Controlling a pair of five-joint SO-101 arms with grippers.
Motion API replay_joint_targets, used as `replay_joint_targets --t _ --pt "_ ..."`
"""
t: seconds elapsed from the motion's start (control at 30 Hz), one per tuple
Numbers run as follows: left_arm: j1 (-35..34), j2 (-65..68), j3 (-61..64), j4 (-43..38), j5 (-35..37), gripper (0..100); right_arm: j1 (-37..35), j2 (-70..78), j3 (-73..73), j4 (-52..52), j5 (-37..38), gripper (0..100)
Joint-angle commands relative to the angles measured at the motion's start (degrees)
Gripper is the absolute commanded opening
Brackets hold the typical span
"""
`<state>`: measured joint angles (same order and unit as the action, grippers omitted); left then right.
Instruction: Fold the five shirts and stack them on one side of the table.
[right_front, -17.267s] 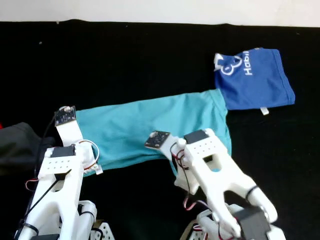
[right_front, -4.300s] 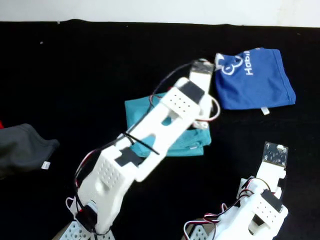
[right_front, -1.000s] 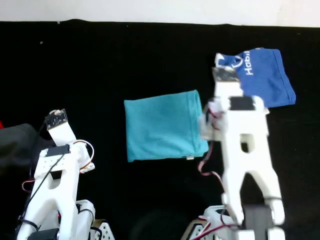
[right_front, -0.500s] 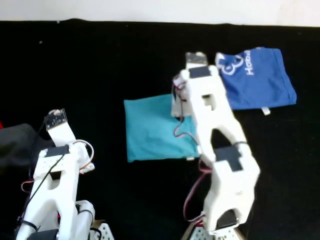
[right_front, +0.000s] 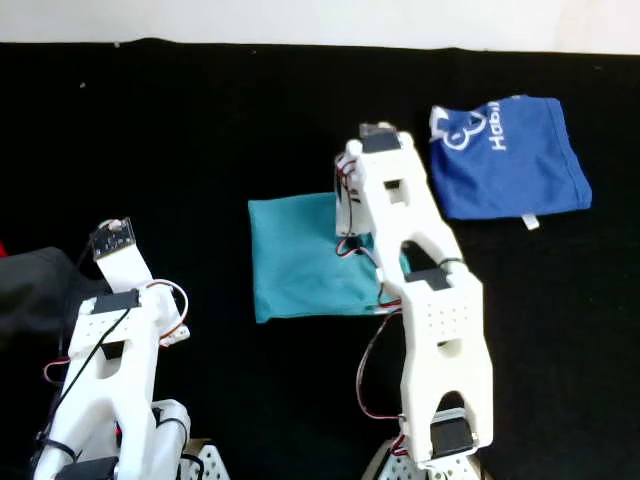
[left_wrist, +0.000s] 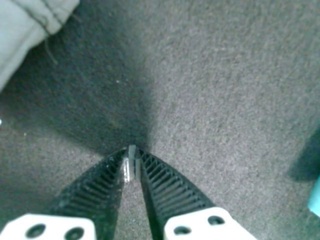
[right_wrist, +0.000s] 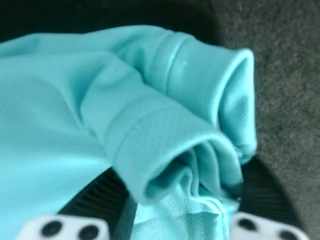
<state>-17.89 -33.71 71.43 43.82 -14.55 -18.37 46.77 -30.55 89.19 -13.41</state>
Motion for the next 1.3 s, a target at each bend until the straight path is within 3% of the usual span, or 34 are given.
replay_joint_targets --t 0.0,0.3,0.5,0.7,1.03,1.27 --pt "-0.6 -0.1 0.1 -1.2 -0.1 1 0.3 1.5 -3.6 0.7 6.3 1.8" --pt "-0.6 0.0 0.1 -1.3 -0.1 1 6.9 1.4 -21.5 12.0 11.8 0.6" --pt "-0.6 0.0 0.1 -1.3 -0.1 1 16.4 -1.5 -27.8 11.8 12.9 0.6" --pt "-0.6 0.0 0.1 -1.3 -0.1 1 21.7 -10.9 -28.3 11.5 22.1 0.6" --pt "-0.5 0.0 0.1 -1.3 -0.1 1 27.6 -19.6 -37.1 1.3 29.3 0.6" --pt "-0.5 0.0 0.1 -1.3 -0.1 1 31.1 -15.5 -31.9 -7.1 31.6 0.6"
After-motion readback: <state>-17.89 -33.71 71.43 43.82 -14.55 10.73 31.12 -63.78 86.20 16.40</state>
